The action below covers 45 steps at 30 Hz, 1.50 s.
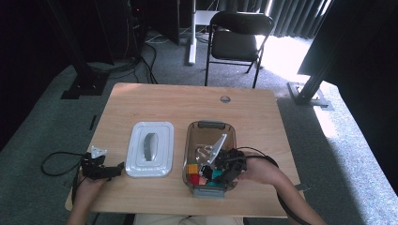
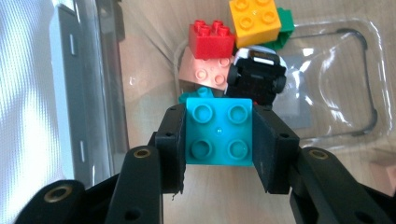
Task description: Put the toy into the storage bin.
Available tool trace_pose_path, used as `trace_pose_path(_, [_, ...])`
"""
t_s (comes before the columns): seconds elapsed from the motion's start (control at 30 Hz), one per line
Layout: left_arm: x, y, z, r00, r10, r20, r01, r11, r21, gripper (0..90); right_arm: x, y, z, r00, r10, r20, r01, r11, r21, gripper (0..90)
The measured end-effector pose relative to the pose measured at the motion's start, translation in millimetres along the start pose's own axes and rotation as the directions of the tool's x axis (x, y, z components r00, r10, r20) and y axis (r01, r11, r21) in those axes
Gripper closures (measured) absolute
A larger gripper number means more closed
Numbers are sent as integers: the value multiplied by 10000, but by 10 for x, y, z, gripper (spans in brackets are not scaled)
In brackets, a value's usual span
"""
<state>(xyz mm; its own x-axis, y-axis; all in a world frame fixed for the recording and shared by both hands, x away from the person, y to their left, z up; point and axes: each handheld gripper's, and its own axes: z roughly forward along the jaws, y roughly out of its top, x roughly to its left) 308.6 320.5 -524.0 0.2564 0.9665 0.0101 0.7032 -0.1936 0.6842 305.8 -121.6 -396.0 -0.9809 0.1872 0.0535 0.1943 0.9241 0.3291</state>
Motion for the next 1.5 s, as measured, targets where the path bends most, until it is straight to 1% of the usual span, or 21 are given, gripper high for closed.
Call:
trace_pose_path(0.17, [0,0,0,10000,-1,-1,1,10000,1,5,-2,112,67,9997,-240,-91,243,9990,378,586])
trace_pose_path(0.3, [0,0,0,10000,-3,2,3,10000,-3,5,-35,175,136,9992,-308,-256,325,9973,666,586])
trace_pose_path(0.33, [0,0,0,10000,-7,1,7,10000,-5,5,-41,190,172,9985,-409,-376,438,9959,789,586])
trace_pose_path(0.37, [1,0,0,10000,2,2,-2,10000,1,5,-41,190,172,9985,-409,-376,438,9959,789,586])
trace_pose_path(0.4, [0,0,0,10000,-3,3,3,10000,-1,5,-40,195,190,9983,-435,-391,469,9948,902,586])
trace_pose_path(0.53, [0,0,0,10000,-6,3,6,10000,-4,5,-24,208,243,9968,-558,-571,618,9920,1100,585])
trace_pose_path(0.6, [0,0,0,10000,1,2,-1,10000,1,5,-26,214,253,9963,-561,-650,629,9922,1077,585])
trace_pose_path(0.73, [0,0,0,10000,-2,3,2,10000,-1,5,-28,222,293,9957,-544,-750,635,9902,1242,584])
trace_pose_path(0.77, [1,0,0,10000,1,3,-1,10000,0,5,-29,225,304,9956,-526,-773,628,9887,1360,584])
trace_pose_path(0.9, [0,0,0,10000,-1,3,1,10000,0,5,-43,226,311,9949,-459,-899,579,9890,1362,579])
trace_pose_path(0.93, [0,0,0,10000,-2,3,2,10000,2,5,-48,225,311,9950,-409,-906,528,9898,1323,575])
trace_pose_path(0.97, [0,0,0,10000,-4,2,4,10000,-2,5,-57,224,311,9952,-262,-942,387,9903,1334,570])
trace_pose_path(1.1, [0,0,0,10000,2,2,-2,10000,0,5,-89,206,299,9950,-91,-993,216,9919,1254,548])
trace_pose_path(1.17, [0,0,0,10000,0,3,0,10000,-2,5,-85,202,273,9963,-27,-863,124,9936,1122,533])
trace_pose_path(1.27, [1,0,-1,10000,3,7,-3,10000,11,5,-96,188,209,9974,86,-720,-32,9972,743,520])
trace_pose_path(1.33, [1,1,-1,10000,2,7,-2,10000,14,5,-112,173,148,9985,198,-506,-175,9988,459,520])
trace_pose_path(1.37, [1,1,-1,10000,6,6,-6,10000,17,5,-132,148,84,9987,323,-394,-314,9992,229,521])
trace_pose_path(1.4, [1,1,-1,10000,4,6,-4,10000,15,5,-132,148,84,9987,323,-394,-314,9992,229,521])
trace_pose_path(1.5, [1,1,-1,10000,1,7,-1,10000,14,5,-152,95,-4,9981,549,-270,-551,9985,-44,522])
